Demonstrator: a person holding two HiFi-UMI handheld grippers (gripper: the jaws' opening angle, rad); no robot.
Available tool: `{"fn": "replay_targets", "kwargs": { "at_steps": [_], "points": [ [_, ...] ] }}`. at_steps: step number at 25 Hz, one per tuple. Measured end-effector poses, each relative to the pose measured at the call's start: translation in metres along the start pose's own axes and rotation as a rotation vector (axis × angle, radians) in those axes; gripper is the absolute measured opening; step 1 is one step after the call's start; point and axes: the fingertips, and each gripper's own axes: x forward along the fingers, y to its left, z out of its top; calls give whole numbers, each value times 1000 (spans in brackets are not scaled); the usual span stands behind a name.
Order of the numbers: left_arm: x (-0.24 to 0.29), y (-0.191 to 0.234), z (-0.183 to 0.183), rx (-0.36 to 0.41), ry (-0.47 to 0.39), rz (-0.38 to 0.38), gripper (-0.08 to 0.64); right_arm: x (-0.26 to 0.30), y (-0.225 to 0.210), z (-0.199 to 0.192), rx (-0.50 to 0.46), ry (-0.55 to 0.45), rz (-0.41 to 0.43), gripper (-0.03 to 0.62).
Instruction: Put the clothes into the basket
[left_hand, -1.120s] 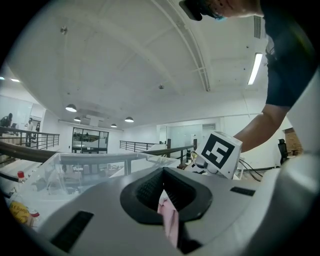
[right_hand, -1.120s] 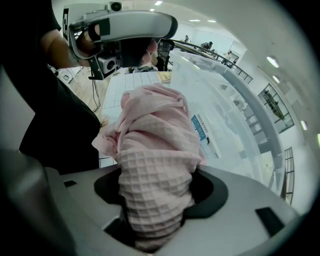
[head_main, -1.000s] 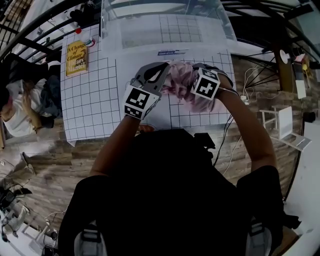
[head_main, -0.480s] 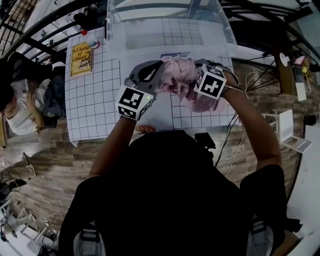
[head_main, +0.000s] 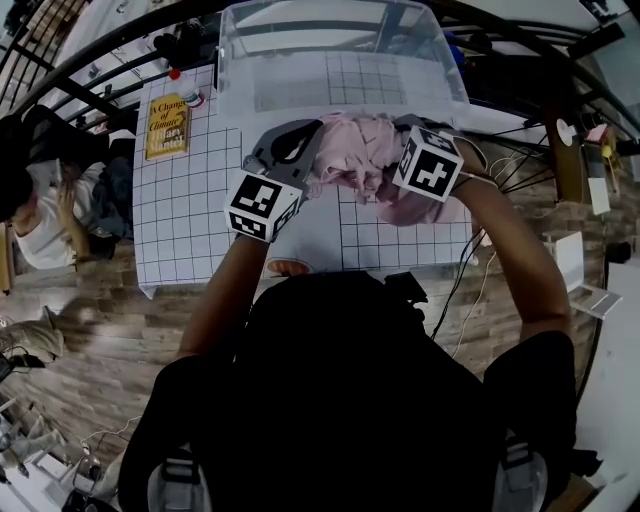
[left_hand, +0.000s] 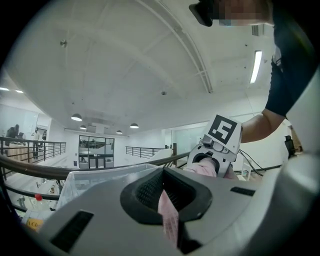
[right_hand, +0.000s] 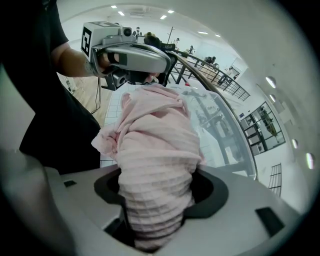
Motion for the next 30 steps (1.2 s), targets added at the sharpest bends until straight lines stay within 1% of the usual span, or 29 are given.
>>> {"fn": "replay_targets", "kwargs": {
  "at_steps": [8,13,18,27,30],
  "points": [
    [6,9,15,-1,-9,28,2,-21,-29,4,-28,-7,-48,301],
    [13,19,25,16,-28,47,2,-28,-52,10,-43,-15,-81,301],
    [26,28,35,31,-38,65,2,-31,-73,13,-55,-22,-105,302],
    [53,47,51,55,-63,91,2,-32,-111,13,-103,7,-163,302],
    [62,52,58,66,-67,94,2,-35,-124,16,-106,0,-173,302]
  ]
}}
